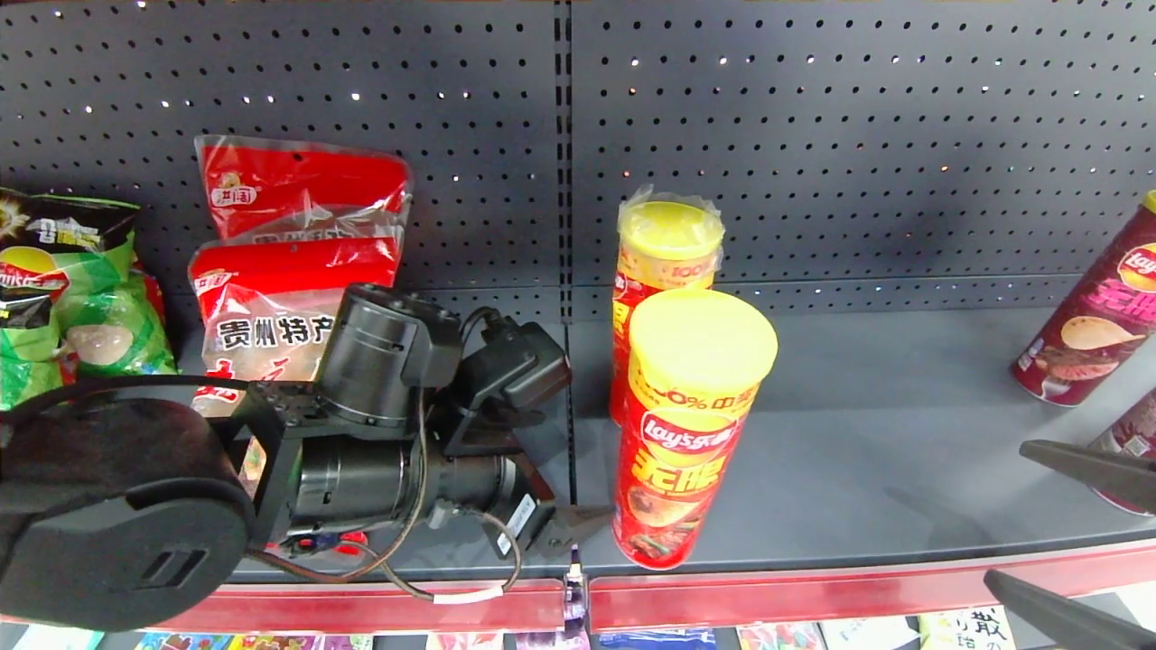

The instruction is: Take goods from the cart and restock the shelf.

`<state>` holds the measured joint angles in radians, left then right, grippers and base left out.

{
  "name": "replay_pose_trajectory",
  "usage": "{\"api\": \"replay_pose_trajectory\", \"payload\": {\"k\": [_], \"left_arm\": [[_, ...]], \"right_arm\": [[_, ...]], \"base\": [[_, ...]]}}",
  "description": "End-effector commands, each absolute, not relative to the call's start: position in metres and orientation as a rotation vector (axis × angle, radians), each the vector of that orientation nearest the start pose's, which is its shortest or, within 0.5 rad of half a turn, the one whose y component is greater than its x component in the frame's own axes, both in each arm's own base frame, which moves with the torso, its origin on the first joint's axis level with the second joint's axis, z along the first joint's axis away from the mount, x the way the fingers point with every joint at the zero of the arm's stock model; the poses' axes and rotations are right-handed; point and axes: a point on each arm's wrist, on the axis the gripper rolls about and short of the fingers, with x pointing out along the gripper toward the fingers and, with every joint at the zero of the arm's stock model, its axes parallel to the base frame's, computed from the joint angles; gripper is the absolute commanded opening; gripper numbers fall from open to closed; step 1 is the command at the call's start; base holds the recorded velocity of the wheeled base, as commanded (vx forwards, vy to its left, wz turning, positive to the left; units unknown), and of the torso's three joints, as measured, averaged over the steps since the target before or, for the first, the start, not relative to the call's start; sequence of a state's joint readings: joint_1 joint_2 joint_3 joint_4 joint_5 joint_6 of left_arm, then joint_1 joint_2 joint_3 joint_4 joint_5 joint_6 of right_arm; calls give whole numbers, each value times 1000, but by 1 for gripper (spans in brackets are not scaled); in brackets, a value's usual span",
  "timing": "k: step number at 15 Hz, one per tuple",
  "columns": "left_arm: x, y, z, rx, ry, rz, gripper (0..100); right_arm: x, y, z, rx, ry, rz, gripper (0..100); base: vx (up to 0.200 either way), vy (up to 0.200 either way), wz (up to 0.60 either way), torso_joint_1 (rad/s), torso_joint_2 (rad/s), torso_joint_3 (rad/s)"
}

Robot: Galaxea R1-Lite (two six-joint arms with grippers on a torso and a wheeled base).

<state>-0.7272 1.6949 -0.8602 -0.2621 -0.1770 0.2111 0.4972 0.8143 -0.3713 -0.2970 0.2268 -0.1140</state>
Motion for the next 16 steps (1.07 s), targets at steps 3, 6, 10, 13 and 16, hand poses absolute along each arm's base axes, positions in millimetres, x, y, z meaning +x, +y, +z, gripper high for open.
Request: {"api": "replay_pose_trajectory", "payload": {"k": [3,6,10,13,16], "left_arm": [[220,-203,163,353,477,-942,100],[220,-203,162,354,479,-939,100],[209,-180,170,338,465,-900,100],[175,-135,193,303,383,-752,100],[146,-99,206,236,314,-625,100]], "right_arm": [[73,45,196,-129,110,729,100],[73,45,196,-131,111,729,100],[72,45,190,-132,134,730,100],[71,39,178,-131,164,682,100],[61,32,170,-126,151,640,100]], "base": [[0,0,0,0,0,0],[0,0,0,0,0,0],[0,0,0,0,0,0],[0,0,0,0,0,0],[0,0,0,0,0,0]]}}
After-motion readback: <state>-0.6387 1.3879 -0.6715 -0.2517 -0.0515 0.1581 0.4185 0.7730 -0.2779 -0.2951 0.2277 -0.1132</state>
